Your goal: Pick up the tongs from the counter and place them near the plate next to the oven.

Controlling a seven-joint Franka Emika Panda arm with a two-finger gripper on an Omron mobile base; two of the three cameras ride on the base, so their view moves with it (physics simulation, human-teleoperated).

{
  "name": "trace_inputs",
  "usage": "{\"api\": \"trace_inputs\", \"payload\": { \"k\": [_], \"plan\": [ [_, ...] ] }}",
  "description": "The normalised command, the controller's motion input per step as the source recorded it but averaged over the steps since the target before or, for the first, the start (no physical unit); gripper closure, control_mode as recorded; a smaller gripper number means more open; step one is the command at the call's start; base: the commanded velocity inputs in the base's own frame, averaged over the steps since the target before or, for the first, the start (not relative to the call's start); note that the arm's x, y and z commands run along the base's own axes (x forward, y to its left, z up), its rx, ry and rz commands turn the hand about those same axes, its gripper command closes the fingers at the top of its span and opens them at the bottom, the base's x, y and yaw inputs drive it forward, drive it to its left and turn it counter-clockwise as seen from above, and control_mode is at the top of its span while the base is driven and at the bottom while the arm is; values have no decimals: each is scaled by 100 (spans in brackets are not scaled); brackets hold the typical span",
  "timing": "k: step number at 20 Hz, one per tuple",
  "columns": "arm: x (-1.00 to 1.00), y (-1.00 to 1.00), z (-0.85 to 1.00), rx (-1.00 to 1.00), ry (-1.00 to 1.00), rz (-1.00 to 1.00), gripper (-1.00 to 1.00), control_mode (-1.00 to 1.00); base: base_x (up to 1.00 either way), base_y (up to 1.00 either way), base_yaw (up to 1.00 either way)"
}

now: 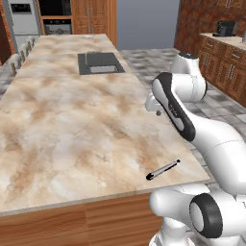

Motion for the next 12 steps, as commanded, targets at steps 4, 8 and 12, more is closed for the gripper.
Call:
{"api": "trace_inputs", "payload": {
  "k": [4, 8, 12],
  "plan": [
    [-39, 0, -2, 0, -11, 0, -100, -100, 0, 0, 0],
    [-34, 1, -40, 4, -15, -30, -100, -100, 0, 0, 0],
    [-13, 0, -61, 21, -1, -55, -100, -100, 0, 0, 0]
  ]
}}
